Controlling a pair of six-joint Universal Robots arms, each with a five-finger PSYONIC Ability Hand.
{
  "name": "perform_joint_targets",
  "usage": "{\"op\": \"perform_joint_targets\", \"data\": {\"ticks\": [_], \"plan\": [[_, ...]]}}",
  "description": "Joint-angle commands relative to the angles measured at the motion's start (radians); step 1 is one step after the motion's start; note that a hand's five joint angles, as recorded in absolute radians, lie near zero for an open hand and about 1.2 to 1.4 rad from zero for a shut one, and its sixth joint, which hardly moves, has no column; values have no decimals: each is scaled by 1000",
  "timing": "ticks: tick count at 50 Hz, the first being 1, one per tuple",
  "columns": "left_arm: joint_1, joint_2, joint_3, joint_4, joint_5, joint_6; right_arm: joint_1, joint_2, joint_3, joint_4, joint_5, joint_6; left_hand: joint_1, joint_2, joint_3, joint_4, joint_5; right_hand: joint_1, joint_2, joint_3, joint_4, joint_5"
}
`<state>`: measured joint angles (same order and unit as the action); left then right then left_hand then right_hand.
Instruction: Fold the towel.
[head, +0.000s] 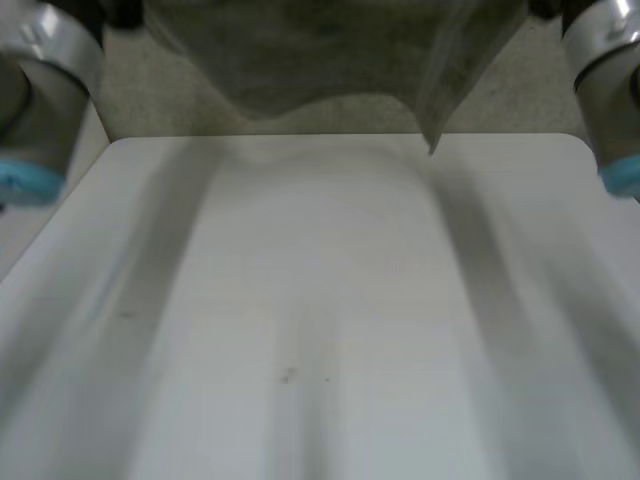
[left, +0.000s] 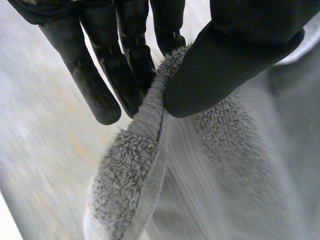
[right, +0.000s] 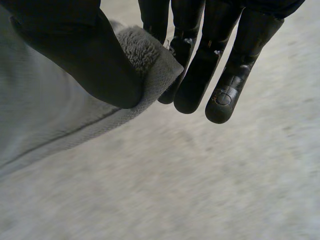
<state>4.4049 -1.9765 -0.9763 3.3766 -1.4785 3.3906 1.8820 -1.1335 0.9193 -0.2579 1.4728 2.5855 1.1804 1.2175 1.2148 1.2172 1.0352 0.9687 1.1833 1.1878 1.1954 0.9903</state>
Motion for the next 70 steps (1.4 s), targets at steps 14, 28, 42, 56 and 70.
{"op": "perform_joint_targets", "data": {"ticks": [14, 28, 42, 56, 70], "plan": [[56, -104, -682, 168, 86, 332, -126, 112, 402, 259, -255, -143, 216, 179, 182, 179, 187, 428, 213, 208, 201, 231], [120, 229, -837, -40, 80, 372, -164, -44, 484, 451, -207, -223, 216, 179, 182, 179, 187, 428, 213, 208, 201, 231], [99, 471, -917, -322, 78, 380, -261, -330, 584, 833, -100, -470, 216, 179, 182, 179, 187, 428, 213, 208, 201, 231], [76, 300, -888, -353, 70, 473, -236, -213, 679, 750, -89, -513, 216, 179, 182, 179, 187, 428, 213, 208, 201, 231], [-5, 10, -256, -306, 40, 524, -89, 6, -21, 493, 78, -248, 216, 179, 182, 179, 187, 428, 213, 208, 201, 231]]}}
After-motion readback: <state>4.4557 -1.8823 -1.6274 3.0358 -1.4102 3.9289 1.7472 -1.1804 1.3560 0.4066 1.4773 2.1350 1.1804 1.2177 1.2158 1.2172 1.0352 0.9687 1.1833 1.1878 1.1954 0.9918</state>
